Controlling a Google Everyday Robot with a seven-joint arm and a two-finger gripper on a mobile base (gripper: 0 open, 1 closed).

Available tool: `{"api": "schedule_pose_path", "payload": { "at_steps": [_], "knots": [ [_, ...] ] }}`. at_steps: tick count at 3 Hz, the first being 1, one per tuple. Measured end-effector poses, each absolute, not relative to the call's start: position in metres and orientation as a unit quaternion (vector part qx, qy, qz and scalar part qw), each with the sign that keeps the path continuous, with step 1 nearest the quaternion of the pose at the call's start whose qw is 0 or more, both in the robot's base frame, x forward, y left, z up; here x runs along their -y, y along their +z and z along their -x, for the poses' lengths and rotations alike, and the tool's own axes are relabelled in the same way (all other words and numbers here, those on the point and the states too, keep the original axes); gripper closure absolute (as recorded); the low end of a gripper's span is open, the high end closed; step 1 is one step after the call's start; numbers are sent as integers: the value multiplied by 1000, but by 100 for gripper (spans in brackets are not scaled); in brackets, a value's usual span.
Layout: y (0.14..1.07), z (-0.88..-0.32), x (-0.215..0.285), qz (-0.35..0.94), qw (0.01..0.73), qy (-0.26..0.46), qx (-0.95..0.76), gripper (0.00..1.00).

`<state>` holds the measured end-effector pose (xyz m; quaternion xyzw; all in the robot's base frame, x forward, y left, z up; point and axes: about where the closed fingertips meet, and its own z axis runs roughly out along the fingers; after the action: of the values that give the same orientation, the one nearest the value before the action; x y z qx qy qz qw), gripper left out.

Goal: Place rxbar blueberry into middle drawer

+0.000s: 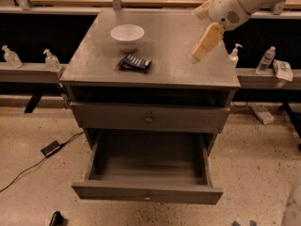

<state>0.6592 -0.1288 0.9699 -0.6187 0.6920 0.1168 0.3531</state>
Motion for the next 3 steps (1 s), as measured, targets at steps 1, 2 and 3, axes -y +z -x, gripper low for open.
{"api": "schedule_pose_path", "payload": {
  "at_steps": [1,2,3],
  "knots": [
    [969,-659,127,618,353,119,-692,0],
    [936,-680,117,604,350,162,-698,0],
    [891,-713,79,592,350,199,-698,0]
  ]
}}
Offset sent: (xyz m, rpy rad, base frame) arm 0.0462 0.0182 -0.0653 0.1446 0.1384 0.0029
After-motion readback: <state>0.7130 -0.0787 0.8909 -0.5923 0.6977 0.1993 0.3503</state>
